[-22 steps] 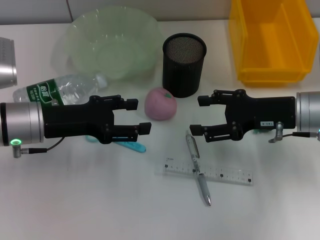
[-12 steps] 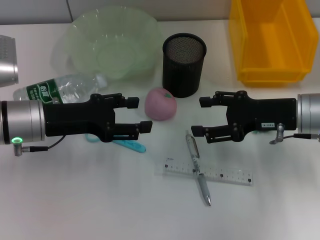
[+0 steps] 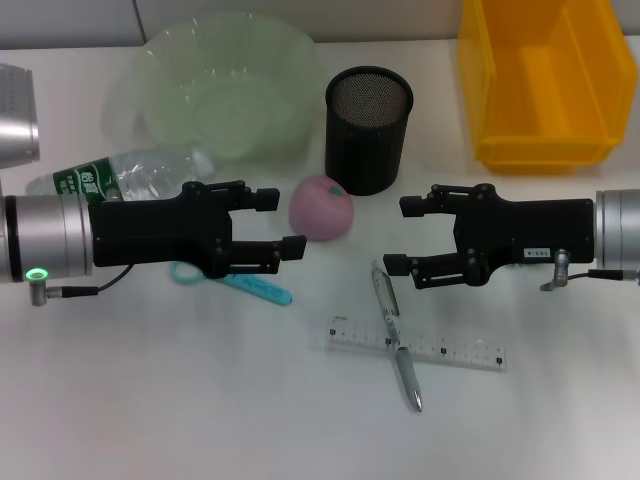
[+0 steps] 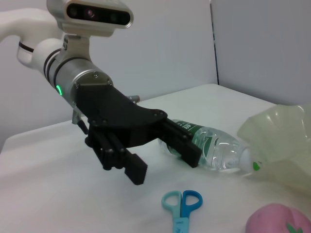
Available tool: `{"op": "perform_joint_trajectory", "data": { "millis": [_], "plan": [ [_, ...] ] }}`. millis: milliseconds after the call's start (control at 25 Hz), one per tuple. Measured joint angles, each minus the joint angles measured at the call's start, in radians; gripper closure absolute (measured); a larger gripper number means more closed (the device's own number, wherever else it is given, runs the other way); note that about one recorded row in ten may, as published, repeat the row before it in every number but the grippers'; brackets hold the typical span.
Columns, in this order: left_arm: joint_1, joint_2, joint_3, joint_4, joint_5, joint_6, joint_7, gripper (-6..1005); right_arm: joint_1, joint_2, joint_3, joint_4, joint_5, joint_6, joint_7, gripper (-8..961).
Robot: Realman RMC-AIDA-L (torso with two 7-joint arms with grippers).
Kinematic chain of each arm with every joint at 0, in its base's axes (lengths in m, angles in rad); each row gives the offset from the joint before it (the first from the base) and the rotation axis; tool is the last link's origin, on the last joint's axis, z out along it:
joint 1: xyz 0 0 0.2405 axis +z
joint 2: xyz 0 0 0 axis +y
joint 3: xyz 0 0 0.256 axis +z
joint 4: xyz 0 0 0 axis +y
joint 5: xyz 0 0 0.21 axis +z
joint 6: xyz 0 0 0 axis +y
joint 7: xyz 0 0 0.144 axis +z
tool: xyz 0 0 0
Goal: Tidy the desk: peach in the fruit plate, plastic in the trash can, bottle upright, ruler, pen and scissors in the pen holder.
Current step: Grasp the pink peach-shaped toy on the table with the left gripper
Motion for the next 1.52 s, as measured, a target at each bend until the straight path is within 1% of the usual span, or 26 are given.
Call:
{"op": "perform_joint_trajectory", "data": {
  "millis": [120,160,280,360,400,440,480,520,560,640,680,720,760,840,880,1160,1520],
  "plan": [
    [-0.010,-0.005,0.000,0.000,0.000,-0.010,0.001,248,0.000,0.000,-0.002,0.000,0.000,0.000,-0.001,114],
    [-0.025,-0.013,0.000,0.000,0.000,-0.028,0.002,250,0.000,0.000,-0.004,0.000,0.000,0.000,-0.001,114],
    [-0.031,-0.016,0.000,0.000,0.000,-0.039,0.002,256,0.000,-0.001,-0.004,0.000,0.000,0.000,-0.002,114],
    [-0.066,-0.039,0.010,-0.004,0.001,-0.115,0.003,259,-0.005,-0.003,-0.003,-0.001,0.000,0.000,-0.002,115],
    [-0.066,-0.039,0.010,-0.004,0.001,-0.115,0.003,261,-0.005,-0.003,-0.003,-0.001,0.000,0.000,-0.002,115],
    [-0.078,-0.046,0.014,-0.007,0.008,-0.148,0.003,263,-0.009,-0.004,-0.002,-0.003,0.000,-0.001,-0.002,115],
    [-0.101,-0.058,0.020,-0.016,0.037,-0.216,-0.002,265,-0.010,-0.005,-0.001,-0.003,0.000,-0.002,-0.002,115],
    [-0.113,-0.060,0.026,-0.026,0.046,-0.249,-0.004,267,-0.010,-0.005,-0.001,-0.003,0.000,-0.002,-0.002,115],
    [-0.124,-0.061,0.032,-0.037,0.049,-0.278,-0.005,269,-0.010,-0.005,-0.001,-0.003,0.000,-0.002,-0.002,114],
    [-0.124,-0.061,0.032,-0.037,0.049,-0.278,-0.005,272,-0.011,-0.005,-0.002,-0.003,0.000,-0.002,-0.002,114],
    [-0.142,-0.062,0.046,-0.066,0.050,-0.335,-0.002,274,-0.010,-0.004,-0.003,-0.003,0.000,-0.002,-0.002,114],
    [-0.142,-0.062,0.046,-0.066,0.050,-0.335,-0.002,276,-0.011,-0.004,-0.004,-0.003,0.000,-0.002,-0.002,114],
    [-0.149,-0.065,0.073,-0.075,0.050,-0.390,-0.001,278,-0.011,-0.003,-0.004,-0.004,0.000,-0.001,-0.002,114],
    [-0.149,-0.065,0.073,-0.075,0.050,-0.390,-0.001,281,-0.010,-0.002,-0.004,-0.004,0.000,-0.001,-0.002,114],
    [-0.149,-0.067,0.098,-0.076,0.048,-0.427,-0.003,283,-0.011,-0.002,-0.004,-0.005,0.000,-0.001,-0.002,114],
    [-0.157,-0.069,0.187,-0.078,0.042,-0.524,-0.010,296,-0.006,-0.002,-0.004,-0.006,0.000,0.000,-0.002,114],
    [-0.170,-0.070,0.198,-0.098,0.041,-0.534,-0.001,313,-0.003,-0.001,-0.002,-0.007,0.000,0.011,-0.002,115]
  ]
}}
